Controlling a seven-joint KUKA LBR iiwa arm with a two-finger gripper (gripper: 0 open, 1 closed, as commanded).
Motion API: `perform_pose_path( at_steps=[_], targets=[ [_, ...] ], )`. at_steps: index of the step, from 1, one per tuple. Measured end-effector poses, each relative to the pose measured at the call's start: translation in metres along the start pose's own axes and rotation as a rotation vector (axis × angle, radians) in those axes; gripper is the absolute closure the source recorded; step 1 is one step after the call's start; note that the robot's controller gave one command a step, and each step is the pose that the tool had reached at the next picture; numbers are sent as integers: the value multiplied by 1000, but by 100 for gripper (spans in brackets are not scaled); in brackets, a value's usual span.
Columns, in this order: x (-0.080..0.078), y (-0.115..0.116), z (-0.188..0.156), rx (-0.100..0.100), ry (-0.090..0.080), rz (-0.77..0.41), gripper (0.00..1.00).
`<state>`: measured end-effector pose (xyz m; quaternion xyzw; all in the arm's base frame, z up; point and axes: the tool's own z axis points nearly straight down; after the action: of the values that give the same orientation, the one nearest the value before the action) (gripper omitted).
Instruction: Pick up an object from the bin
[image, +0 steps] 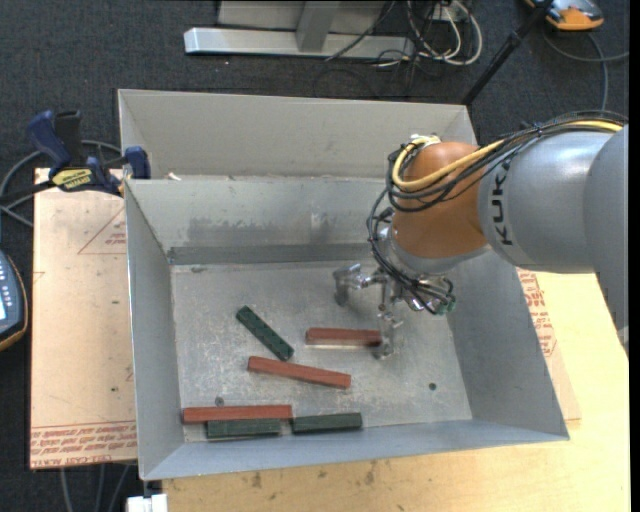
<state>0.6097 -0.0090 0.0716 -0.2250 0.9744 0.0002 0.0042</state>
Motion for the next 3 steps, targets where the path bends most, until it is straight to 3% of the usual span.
perform_pose_path(
  at_steps=[1,2,3],
  targets=[
    [2,0,0,-1,4,2,100],
    [3,0,0,-1,4,2,0],
    [2,-1,0,-1,3,3,100]
  ],
)
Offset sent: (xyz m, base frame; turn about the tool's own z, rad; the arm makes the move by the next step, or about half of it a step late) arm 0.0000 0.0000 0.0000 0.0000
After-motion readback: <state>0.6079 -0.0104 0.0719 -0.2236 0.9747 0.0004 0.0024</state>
